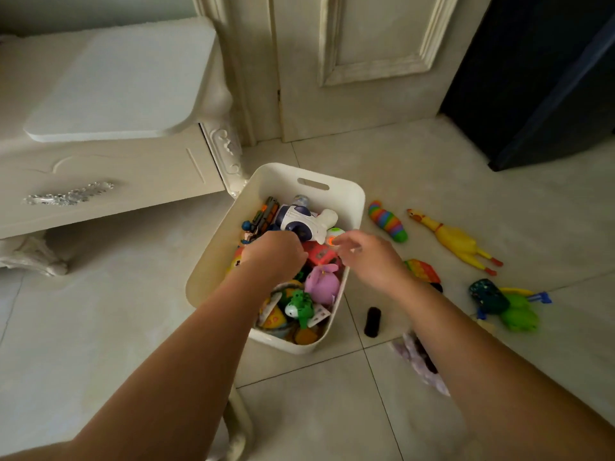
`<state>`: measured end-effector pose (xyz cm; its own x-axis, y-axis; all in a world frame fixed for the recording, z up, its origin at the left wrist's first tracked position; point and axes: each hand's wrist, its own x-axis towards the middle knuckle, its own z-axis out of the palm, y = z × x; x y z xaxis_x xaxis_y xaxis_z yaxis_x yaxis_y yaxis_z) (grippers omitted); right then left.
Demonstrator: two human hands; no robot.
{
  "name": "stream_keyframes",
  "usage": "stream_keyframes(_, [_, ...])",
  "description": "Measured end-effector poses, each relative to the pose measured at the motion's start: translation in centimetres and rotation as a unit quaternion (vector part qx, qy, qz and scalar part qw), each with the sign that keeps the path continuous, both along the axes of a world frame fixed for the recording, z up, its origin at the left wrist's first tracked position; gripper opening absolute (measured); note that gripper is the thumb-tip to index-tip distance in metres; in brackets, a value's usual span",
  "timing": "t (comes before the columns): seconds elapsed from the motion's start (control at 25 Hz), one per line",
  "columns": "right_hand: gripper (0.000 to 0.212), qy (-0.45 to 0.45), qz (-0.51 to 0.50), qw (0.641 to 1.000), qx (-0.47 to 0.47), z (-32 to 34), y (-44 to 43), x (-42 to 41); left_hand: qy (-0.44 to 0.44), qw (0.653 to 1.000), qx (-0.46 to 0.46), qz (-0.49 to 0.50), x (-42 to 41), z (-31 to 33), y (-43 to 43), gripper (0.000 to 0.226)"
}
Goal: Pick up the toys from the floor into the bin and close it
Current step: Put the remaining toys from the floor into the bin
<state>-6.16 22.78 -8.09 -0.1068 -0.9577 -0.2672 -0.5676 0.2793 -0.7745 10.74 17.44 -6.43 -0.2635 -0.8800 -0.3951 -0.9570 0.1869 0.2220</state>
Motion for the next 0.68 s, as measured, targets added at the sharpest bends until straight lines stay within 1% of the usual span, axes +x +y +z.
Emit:
stream_keyframes(0.04, [0.021, -0.030, -0.054, 0.998, -0.005, 0.0, 0.4, -2.0, 0.051, 0.998, -0.018, -0.010, -2.0, 0.8, 0.7, 0.029])
stream_keyframes(0.12, [0.019, -0.064, -0.147, 0.987, 0.019, -1.1, 1.6, -6.6, 0.165, 0.986, -0.032, -0.023, -5.8, 1.4, 2.5, 0.027])
stream_keyframes(0.16, [0.018, -0.061, -0.181, 0.980, 0.047, -2.1, 2.6, -9.1, 0.210, 0.977, -0.022, -0.038, -7.8, 0.8, 3.4, 0.026])
stream_keyframes(0.24, [0.019, -0.029, -0.228, 0.966, 0.116, -4.7, 4.9, -13.4, 0.250, 0.965, 0.021, -0.073, -10.9, -1.6, 5.3, 0.027])
stream_keyframes(0.32, [0.022, 0.010, -0.223, 0.957, 0.187, -7.7, 7.7, -16.1, 0.231, 0.965, 0.081, -0.091, -13.1, -5.3, 6.8, 0.033])
stream_keyframes(0.4, [0.031, 0.037, -0.164, 0.954, 0.247, -10.4, 10.2, -17.2, 0.170, 0.972, 0.137, -0.092, -14.5, -9.4, 7.6, 0.043])
stream_keyframes(0.52, [0.067, 0.032, -0.075, 0.955, 0.285, -12.7, 12.0, -16.1, 0.084, 0.977, 0.177, -0.082, -14.9, -14.5, 7.9, 0.047])
stream_keyframes(0.56, [0.081, 0.058, -0.043, 0.953, 0.294, -13.5, 12.3, -15.5, 0.066, 0.978, 0.184, -0.077, -15.1, -15.8, 8.1, 0.048])
stream_keyframes(0.6, [0.091, 0.120, -0.004, 0.945, 0.305, -14.2, 12.5, -14.8, 0.052, 0.978, 0.190, -0.071, -15.2, -16.7, 8.3, 0.051])
stream_keyframes(0.64, [0.093, 0.190, 0.025, 0.932, 0.306, -15.0, 12.7, -14.1, 0.039, 0.978, 0.191, -0.069, -15.2, -17.4, 8.5, 0.056])
stream_keyframes(0.68, [0.087, 0.245, 0.030, 0.923, 0.293, -15.5, 12.9, -13.3, 0.027, 0.980, 0.181, -0.077, -15.4, -18.0, 8.7, 0.064])
